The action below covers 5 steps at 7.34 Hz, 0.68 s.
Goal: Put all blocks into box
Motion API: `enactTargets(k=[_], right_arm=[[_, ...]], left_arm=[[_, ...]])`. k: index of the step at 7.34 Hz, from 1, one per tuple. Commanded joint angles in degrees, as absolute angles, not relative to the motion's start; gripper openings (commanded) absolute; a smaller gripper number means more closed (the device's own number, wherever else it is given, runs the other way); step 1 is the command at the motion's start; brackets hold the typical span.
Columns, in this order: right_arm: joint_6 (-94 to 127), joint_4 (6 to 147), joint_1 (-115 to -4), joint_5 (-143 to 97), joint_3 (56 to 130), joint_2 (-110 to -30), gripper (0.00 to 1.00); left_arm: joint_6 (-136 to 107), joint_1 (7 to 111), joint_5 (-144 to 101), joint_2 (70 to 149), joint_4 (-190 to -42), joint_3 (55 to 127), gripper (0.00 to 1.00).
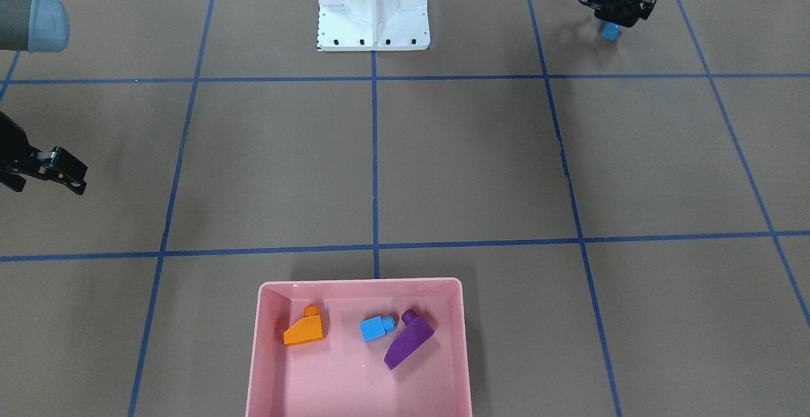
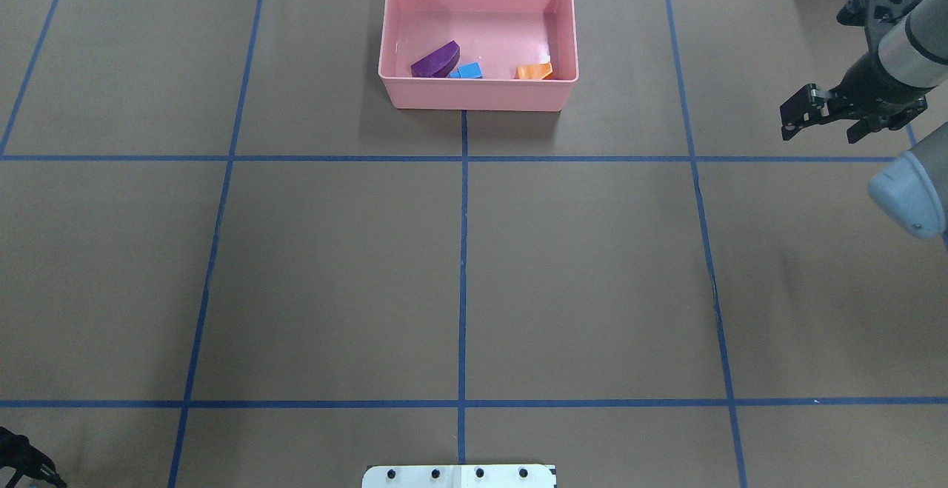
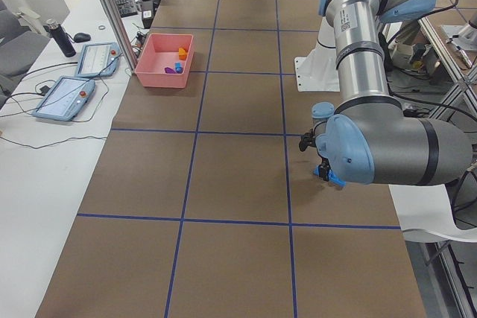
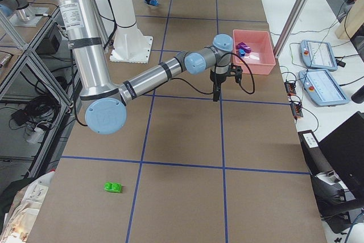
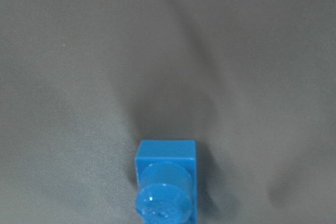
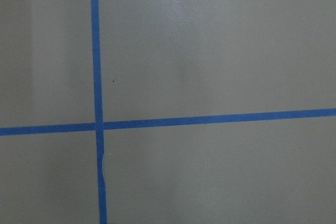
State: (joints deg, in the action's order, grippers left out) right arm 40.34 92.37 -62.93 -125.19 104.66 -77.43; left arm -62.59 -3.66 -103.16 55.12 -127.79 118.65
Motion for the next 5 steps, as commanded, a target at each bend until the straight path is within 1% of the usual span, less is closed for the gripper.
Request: enactTargets(k=[1, 2, 3, 5], right_arm=[[40.3, 92.4, -62.9, -125.2, 104.7, -77.5, 0.96], [40.3, 92.1, -63.0, -125.2, 104.8, -78.4, 0.96], [40.3, 92.1, -63.1, -125.2, 104.9, -78.8, 0.96], [34.3, 92.2, -63.5, -125.2, 105.8, -82.4, 0.96]], left_arm=[[-62.6, -3.8, -103.3, 55.1, -127.8, 118.5, 0.44], [-62.6, -3.7, -103.4, 55.1, -127.9, 118.7, 0.17], [-62.6, -3.4, -103.5, 55.0, -128.0, 119.1, 0.00], [-62.7, -1.1, -107.8, 55.1, -127.9, 123.6, 0.00]])
